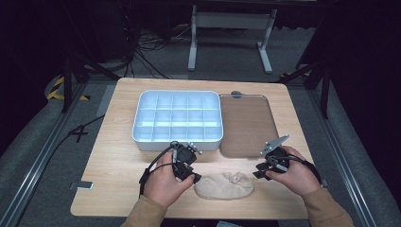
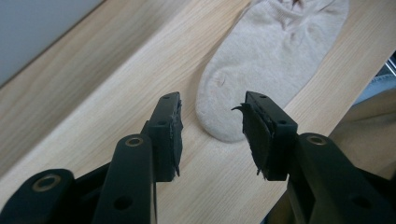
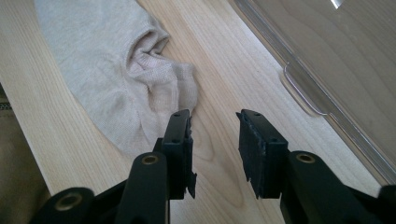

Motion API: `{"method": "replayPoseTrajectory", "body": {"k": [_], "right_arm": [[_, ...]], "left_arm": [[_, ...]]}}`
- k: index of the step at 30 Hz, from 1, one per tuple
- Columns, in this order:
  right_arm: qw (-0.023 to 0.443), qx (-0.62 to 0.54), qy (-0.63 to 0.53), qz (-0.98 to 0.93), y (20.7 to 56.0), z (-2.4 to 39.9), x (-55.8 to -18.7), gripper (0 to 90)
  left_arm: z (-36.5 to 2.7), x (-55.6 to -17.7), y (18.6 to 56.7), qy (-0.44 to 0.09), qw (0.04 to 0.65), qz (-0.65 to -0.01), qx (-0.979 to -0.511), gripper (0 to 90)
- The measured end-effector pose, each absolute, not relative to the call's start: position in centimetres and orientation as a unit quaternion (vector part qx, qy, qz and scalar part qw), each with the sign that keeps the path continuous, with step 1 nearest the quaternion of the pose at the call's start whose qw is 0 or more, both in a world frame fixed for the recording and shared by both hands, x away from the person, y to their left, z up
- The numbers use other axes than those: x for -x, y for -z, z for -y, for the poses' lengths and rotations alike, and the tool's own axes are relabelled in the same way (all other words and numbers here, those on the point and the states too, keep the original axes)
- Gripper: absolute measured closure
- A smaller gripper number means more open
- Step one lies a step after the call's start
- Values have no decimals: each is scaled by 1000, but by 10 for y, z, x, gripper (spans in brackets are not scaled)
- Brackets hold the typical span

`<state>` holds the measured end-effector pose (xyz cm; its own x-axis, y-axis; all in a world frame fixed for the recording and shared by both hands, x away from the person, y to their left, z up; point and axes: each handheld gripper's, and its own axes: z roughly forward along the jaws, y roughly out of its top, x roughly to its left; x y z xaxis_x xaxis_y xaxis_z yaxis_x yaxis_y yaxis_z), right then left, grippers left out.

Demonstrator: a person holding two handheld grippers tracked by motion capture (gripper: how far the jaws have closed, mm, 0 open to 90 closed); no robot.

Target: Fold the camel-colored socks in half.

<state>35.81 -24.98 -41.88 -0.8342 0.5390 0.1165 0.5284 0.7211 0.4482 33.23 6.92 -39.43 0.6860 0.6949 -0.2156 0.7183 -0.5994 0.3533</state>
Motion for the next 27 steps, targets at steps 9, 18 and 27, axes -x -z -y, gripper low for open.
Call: {"method": "replayPoseTrajectory", "body": {"k": [9,18,27], "right_arm": [[6,-284,-237,-929,422,248,-359,636],[4,-285,-244,-927,421,247,-358,634],[6,-279,-242,-929,421,246,-357,632]], "left_arm": [[-67,-336,413,52,214,-431,-875,604],[-59,-338,429,66,189,-438,-877,630],[-48,-336,438,58,156,-436,-884,639]]}}
